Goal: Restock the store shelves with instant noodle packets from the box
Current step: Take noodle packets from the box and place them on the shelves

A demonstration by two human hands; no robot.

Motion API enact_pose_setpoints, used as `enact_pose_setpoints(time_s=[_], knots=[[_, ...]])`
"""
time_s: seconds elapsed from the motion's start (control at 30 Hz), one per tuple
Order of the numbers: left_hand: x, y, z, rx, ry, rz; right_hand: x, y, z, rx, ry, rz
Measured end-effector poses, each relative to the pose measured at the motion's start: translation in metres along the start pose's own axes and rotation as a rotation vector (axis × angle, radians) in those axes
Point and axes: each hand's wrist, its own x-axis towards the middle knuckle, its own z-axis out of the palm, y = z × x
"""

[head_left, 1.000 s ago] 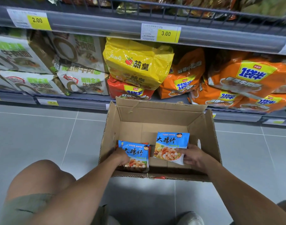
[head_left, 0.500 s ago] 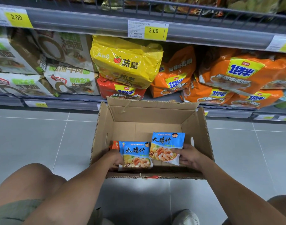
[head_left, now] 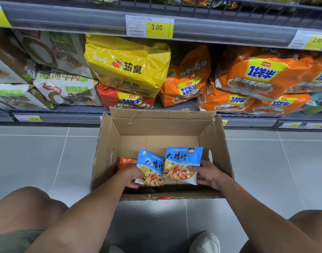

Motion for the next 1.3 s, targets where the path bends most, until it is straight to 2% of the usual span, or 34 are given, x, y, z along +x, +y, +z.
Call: enact_pose_setpoints(time_s=[0.17,0.33,0.47,0.73,1.1,1.23,1.3], knots=[[-0.011,0.010,0.003,-0.072,-0.084,0.115,0.002,-0.004,0.000,0.035,0.030,-0.025],[-0.023,0.019,-0.003,-0.089,0.025,0.224,-0.015,-0.017,0.002,-0.016,0.101,-0.057],[-0.083,0.022,-0.019,-0.223,0.066,0.225,-0.065,-0.038,0.002,0.016,0.140,-0.096],[-0.266,0.049,-0.074,-0.343,0.039,0.287,-0.233,-0.130,-0.009,0.023,0.154,-0.130],[-0.599,0.125,-0.162,-0.377,0.002,0.453,-0.534,-0.299,-0.068,0.050,0.108,-0.234],[-0.675,0.151,-0.175,-0.378,0.021,0.540,-0.615,-0.343,-0.105,0.084,0.103,-0.329],[-0.704,0.162,-0.171,-0.416,0.021,0.584,-0.646,-0.358,-0.122,0.112,0.043,-0.376]])
